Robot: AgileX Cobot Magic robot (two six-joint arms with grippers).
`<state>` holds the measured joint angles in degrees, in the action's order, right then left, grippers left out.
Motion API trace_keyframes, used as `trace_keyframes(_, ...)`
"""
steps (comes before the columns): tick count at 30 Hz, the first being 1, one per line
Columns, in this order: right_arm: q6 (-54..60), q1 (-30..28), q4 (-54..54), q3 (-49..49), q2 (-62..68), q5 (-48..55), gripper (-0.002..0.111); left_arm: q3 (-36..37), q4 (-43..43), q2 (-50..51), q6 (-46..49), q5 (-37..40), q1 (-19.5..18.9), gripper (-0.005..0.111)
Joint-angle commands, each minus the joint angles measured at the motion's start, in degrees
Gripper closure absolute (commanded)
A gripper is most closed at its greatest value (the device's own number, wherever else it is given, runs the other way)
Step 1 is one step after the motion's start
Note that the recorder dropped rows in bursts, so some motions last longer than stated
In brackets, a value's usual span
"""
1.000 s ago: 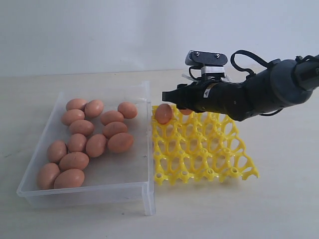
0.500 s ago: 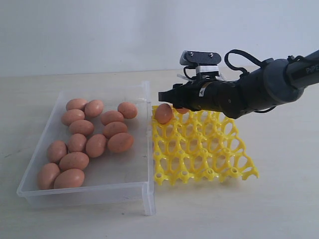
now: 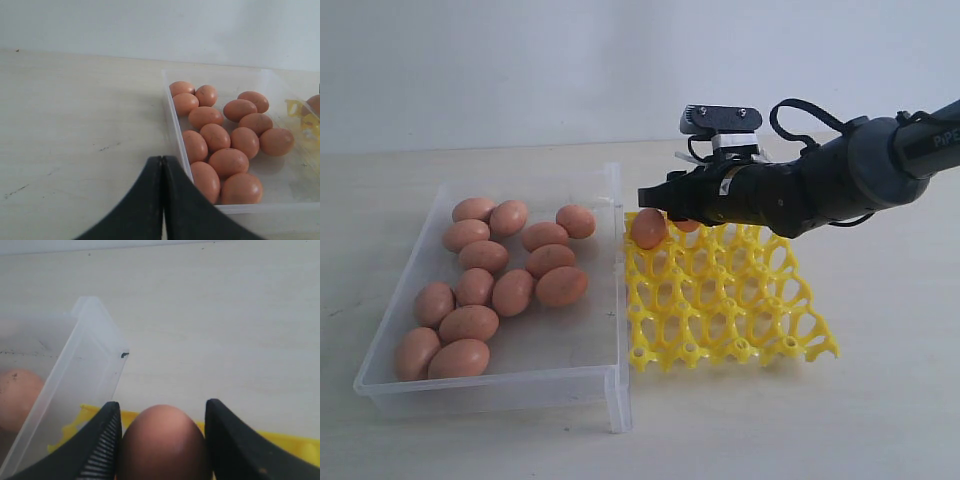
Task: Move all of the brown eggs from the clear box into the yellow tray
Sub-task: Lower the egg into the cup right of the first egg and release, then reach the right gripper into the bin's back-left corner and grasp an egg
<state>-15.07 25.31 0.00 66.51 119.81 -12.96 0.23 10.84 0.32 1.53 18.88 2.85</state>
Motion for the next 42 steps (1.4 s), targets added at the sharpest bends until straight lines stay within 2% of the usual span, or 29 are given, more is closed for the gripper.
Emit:
trace_keyframes(1, -0.02, 0.01, -1.04, 0.41, -0.02, 0.49, 0.088, -0.23, 0.42, -0.32, 0.12, -0.59, -0.06, 0.107)
trace_keyframes(6, -0.02, 0.01, -1.04, 0.41, -0.02, 0.65, 0.054, -0.23, 0.42, -0.32, 0.12, -0.59, -0.06, 0.107)
trace_keyframes(8, -0.02, 0.01, -1.04, 0.41, -0.02, 0.65, 0.047, -0.23, 0.42, -0.32, 0.12, -0.59, -0.06, 0.107)
trace_keyframes(19, 0.27, 0.14, -1.04, 0.41, -4.03, 2.31, 0.046, -0.23, 0.42, -0.32, 0.12, -0.59, -0.06, 0.107)
trace_keyframes(22, 2.75, 1.41, -1.83, 0.41, -7.45, 6.98, 0.059, -0.23, 0.42, -0.32, 0.12, -0.59, -0.06, 0.107)
trace_keyframes(27, 11.29, 7.57, -2.55, 0.76, -12.96, 15.70, 0.105, -0.23, 0.42, -0.32, 0.12, -0.59, -0.06, 0.107)
trace_keyframes(29, 14.00, 10.99, -2.55, 2.04, -13.68, 20.69, 0.107, -0.23, 0.42, -0.32, 0.12, -0.59, -0.06, 0.107)
trace_keyframes(35, 18.57, 20.12, 0.00, 10.90, -12.72, 32.67, 0.094, -0.23, 0.42, -0.32, 0.12, -0.59, -0.06, 0.107)
trace_keyframes(42, 23.03, 23.03, 3.76, 30.47, -3.91, 47.28, 0.060, -0.23, 0.42, -0.32, 0.12, -0.59, -0.06, 0.107)
